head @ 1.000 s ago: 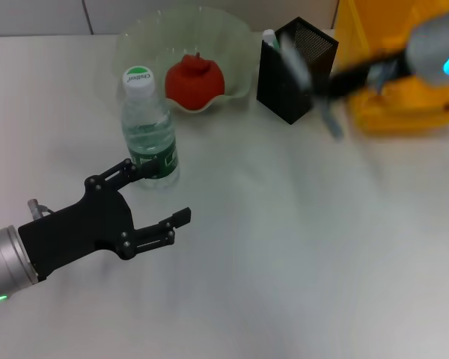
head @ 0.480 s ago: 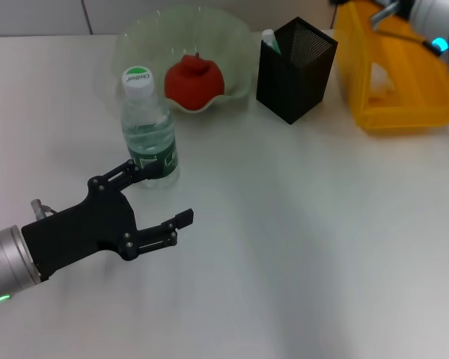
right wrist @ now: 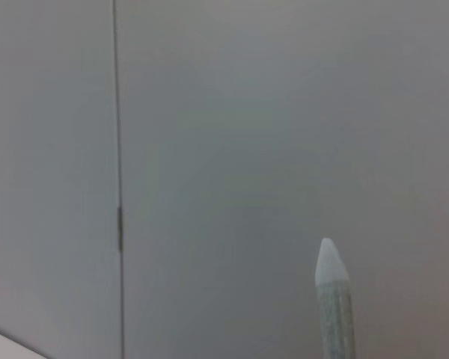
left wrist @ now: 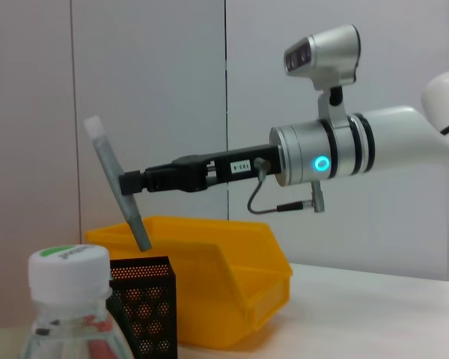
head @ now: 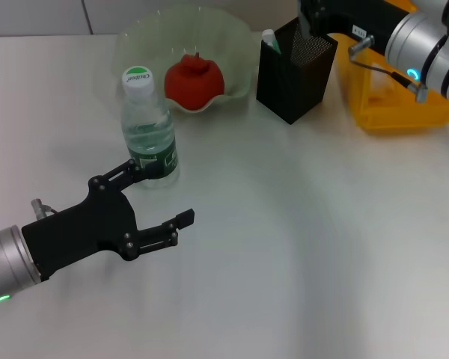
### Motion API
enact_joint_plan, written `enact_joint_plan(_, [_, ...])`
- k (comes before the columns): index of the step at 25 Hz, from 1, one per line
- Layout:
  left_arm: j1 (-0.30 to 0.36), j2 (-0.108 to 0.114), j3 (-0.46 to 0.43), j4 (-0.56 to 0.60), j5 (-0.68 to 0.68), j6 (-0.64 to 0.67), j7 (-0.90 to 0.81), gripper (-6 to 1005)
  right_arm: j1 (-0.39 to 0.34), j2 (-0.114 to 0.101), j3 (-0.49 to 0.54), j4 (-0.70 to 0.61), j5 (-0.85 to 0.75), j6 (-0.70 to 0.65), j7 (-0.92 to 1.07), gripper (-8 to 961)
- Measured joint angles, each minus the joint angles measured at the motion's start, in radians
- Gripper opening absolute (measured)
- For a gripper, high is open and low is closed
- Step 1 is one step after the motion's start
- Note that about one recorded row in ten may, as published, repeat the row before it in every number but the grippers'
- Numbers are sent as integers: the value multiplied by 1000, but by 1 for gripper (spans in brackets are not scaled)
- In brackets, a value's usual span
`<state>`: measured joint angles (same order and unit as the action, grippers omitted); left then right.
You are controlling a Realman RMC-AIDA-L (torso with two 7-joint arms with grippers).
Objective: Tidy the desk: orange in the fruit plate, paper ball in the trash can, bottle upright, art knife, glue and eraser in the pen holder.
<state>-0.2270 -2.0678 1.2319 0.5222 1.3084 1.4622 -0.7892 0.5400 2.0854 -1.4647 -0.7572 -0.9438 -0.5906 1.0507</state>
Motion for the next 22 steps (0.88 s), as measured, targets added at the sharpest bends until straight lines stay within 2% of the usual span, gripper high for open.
enact_joint_plan(8, [1, 0, 0, -3, 0, 0, 1, 860, -24, 5, 22, 47, 42, -93, -126, 166])
enact_joint_plan(10, [0, -1, 1, -3, 1, 0, 1, 860, -54, 5, 20, 15, 43, -119, -114, 389])
enact_joint_plan(11, [0, -1, 2, -3, 1, 0, 1, 860, -54, 5, 20, 15, 43, -119, -114, 408])
enact_joint_plan(13, [0, -1, 0, -3, 1, 0, 1, 860, -96, 5, 16, -38, 43, -142, -86, 447])
enact_joint_plan(15, [3, -1, -5, 0, -3, 3, 1, 860, -168, 5, 16, -113, 44, -198, -43, 486])
enact_joint_plan(19, [9, 0, -9, 5, -5, 21, 1, 860, -314, 1, 24, -247, 45, -382, 50, 564])
enact_joint_plan(22, [9, 1, -10, 6, -6, 29, 0, 860, -409, -3, 39, -292, 22, -559, 75, 622])
